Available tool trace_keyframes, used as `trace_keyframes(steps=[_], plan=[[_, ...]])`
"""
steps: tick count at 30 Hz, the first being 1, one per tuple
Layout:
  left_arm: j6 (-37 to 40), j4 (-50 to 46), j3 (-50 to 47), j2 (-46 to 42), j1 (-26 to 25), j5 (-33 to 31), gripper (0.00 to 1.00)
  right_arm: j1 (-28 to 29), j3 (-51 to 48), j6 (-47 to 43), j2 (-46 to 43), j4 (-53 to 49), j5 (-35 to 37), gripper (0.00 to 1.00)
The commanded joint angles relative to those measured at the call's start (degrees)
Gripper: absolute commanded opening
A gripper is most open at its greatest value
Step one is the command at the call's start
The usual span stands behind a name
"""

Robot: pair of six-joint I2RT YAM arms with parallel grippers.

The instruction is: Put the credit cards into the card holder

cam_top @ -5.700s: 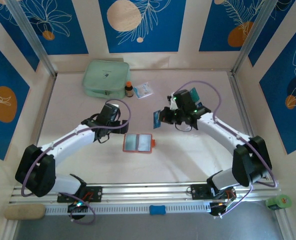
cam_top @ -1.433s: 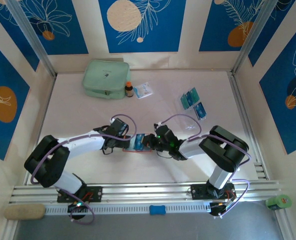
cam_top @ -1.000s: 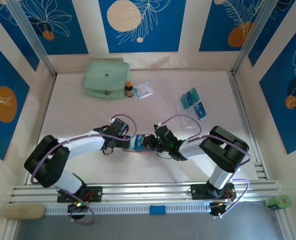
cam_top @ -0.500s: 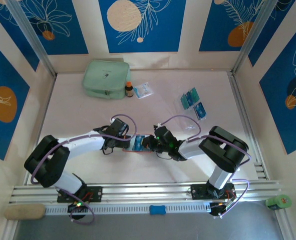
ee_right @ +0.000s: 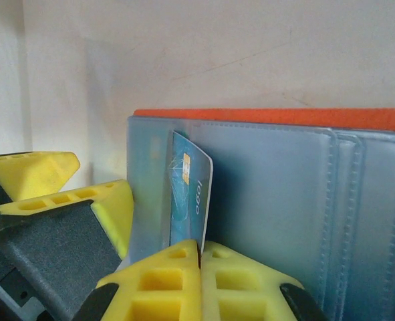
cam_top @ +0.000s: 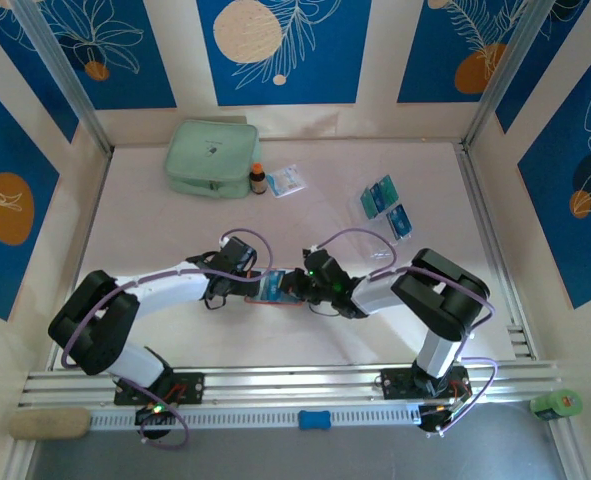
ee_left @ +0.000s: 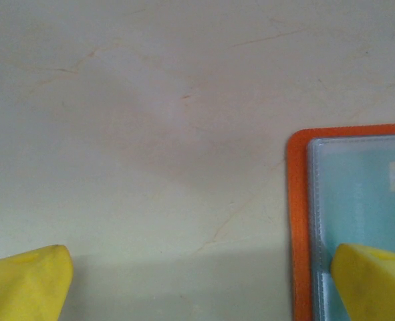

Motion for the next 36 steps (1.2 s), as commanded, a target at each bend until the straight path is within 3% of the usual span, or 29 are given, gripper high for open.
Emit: trace_keyframes(steps=[1,3,10,13,18,24,29,36], plan=[[-0.26,-2.02,-1.23,0.97,-0.57,-0.31,1.0,-0.27,0.98,0.1,2.4,-5.98,-1.19,0.0],[-0.39,-2.17,-1.0,0.77,-0.57,-0.32,1.0,-0.41,1.86,-0.05,2.82,-7.17,-2.29,0.03],[-1.74,-5.23,2.61,-2.49,-0.38,-0.06,1.0,-2.86,6.21,-6.14,-2.14,-19.55,-6.76,0.37],[-2.44,-6.73,4.63,-4.66,0.33,-0.31,1.0,-3.83,8.19,-9.55,-6.11,-27.15,-5.96,0.4],[-4.42,-8.97,6.18,-5.24,2.47,0.02,1.0,-5.24,11.83,-13.88,-9.11,-36.77,-4.81,0.37],[-6.73,-11.19,4.95,-2.52,4.07,-0.98,1.0,-5.54,18.97,-18.89,-5.86,-44.5,-6.43,0.14],[-8.61,-10.69,2.59,-1.61,5.08,-1.76,1.0,-4.63,24.55,-21.36,-0.43,-48.26,-7.67,0.0],[-8.87,-10.74,1.61,0.64,5.55,-3.06,1.0,-3.17,29.21,-22.81,4.94,-50.51,-8.11,0.0]])
